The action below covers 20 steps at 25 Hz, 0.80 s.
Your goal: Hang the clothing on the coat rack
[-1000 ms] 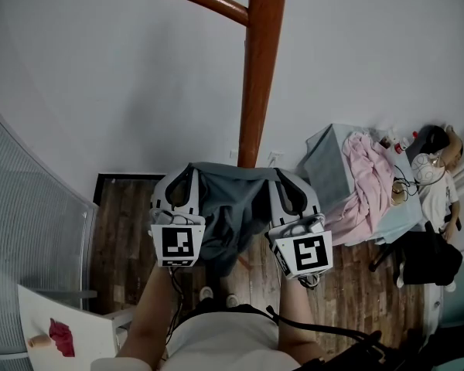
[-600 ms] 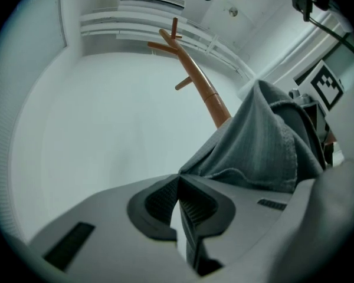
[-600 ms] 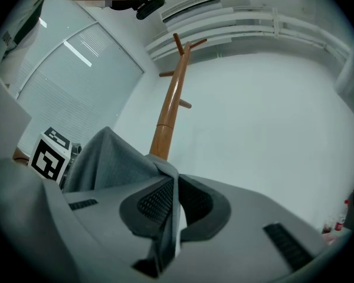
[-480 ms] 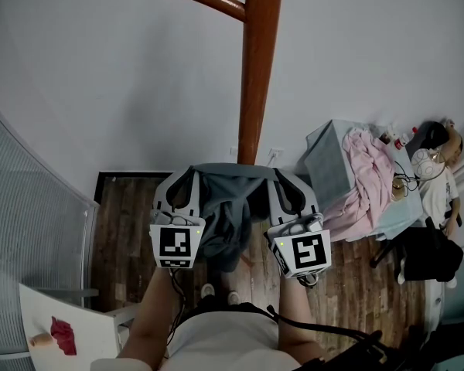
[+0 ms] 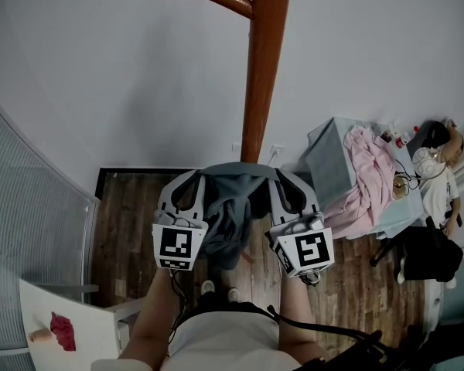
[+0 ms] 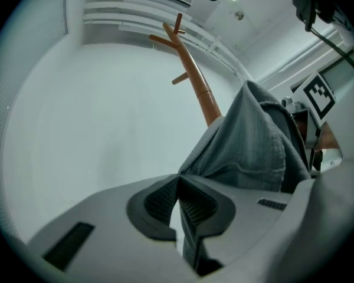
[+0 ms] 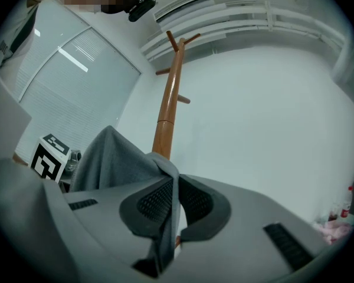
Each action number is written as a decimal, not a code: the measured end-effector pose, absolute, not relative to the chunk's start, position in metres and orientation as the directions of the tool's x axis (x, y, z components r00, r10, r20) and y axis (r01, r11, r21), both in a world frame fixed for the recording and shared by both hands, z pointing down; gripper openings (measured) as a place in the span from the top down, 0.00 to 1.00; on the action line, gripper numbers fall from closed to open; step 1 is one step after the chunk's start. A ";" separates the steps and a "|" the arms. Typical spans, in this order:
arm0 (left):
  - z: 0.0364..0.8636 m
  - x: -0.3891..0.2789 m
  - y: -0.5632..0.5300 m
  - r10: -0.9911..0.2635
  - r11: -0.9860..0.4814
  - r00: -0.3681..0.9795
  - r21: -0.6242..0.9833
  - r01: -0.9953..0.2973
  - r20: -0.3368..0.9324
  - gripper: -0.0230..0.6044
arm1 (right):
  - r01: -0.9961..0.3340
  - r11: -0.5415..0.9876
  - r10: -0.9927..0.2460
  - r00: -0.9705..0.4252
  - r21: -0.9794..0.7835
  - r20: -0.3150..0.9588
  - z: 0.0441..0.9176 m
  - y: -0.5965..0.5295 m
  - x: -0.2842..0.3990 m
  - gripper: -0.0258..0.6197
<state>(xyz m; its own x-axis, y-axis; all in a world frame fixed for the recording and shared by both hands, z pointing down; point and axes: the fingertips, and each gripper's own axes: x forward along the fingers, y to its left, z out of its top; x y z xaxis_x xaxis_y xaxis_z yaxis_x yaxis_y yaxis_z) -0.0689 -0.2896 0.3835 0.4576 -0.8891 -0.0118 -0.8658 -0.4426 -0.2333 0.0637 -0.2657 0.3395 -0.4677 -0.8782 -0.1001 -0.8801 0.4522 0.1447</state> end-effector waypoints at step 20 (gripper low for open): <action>0.368 -0.065 -0.279 -0.829 -0.540 0.556 -0.173 -0.824 -0.058 0.89 | -0.855 0.502 -0.856 -0.513 0.126 -0.070 0.345 -0.264 0.061 0.90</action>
<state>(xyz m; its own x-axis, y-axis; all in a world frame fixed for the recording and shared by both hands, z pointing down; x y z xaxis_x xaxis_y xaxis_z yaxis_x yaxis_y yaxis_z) -0.0652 -0.2785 0.3683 0.5557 -0.8293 -0.0579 -0.8238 -0.5400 -0.1727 0.0606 -0.2638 0.3446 -0.5129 -0.8555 -0.0705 -0.8554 0.5025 0.1260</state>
